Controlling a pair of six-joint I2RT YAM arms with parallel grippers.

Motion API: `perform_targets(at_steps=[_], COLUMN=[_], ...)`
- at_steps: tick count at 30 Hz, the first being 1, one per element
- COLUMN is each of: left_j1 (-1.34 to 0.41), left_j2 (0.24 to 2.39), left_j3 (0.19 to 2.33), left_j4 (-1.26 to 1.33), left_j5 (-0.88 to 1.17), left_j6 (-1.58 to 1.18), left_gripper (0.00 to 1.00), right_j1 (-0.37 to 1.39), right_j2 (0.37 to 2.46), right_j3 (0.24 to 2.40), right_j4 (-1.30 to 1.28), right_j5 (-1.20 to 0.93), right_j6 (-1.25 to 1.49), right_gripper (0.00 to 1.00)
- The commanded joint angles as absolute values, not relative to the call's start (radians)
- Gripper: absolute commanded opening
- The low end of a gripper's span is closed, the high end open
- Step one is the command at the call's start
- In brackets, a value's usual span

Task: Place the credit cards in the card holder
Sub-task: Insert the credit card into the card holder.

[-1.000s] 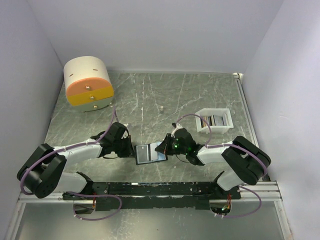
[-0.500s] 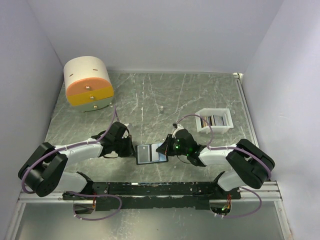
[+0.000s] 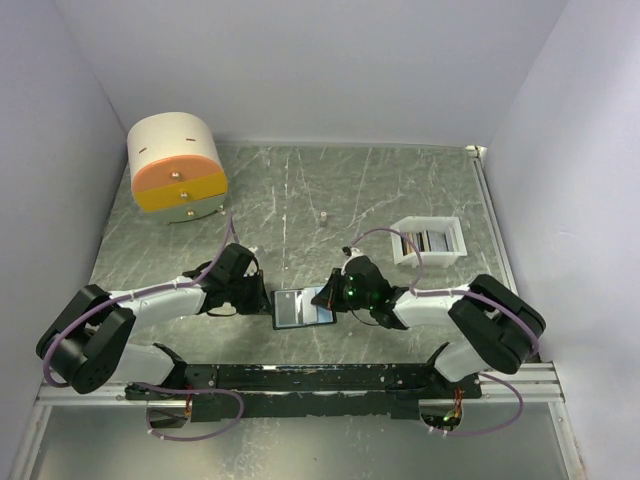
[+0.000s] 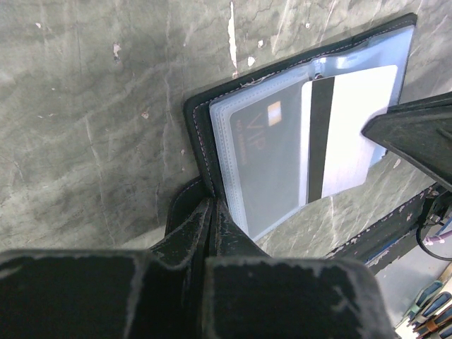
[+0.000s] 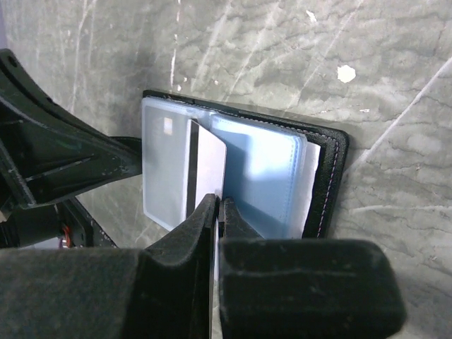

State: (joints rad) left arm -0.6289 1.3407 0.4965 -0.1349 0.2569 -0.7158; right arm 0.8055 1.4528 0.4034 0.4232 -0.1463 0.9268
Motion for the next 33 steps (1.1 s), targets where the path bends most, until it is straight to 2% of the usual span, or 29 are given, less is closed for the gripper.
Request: perform_targets(at_steps=[1, 8, 12, 17, 24, 33], left_j1=[-0.632, -0.631, -0.631, -0.631, -0.631, -0.631], left_j2=[1.364, 1.363, 1.363, 1.356, 1.340, 1.347], left_j3=[0.498, 0.499, 0.492, 0.482, 0.474, 0.474], left_j4=[-0.161, -0.144, -0.136, -0.126, -0.132, -0.113], left_j5=[0.251, 0.268, 0.276, 0.290, 0.289, 0.319], left_j6=[-0.718, -0.728, -0.733, -0.743, -0.745, -0.754], left_gripper=[0.07, 0.07, 0.07, 0.07, 0.07, 0.07], right_j1=[0.818, 0.837, 0.847, 0.848, 0.847, 0.859], right_j2=[1.519, 1.556, 1.559, 1.467, 1.423, 1.512], right_j3=[0.435, 0.476, 0.528, 0.538, 0.566, 0.590], right_j4=[0.369, 0.364, 0.258, 0.117, 0.065, 0.147], right_j5=[-0.181, -0.193, -0.161, -0.047, -0.046, -0.121], right_j6=[0.887, 0.868, 0.847, 0.825, 0.805, 0.836], right_gripper=[0.00, 0.03, 0.18, 0.36, 0.40, 0.40])
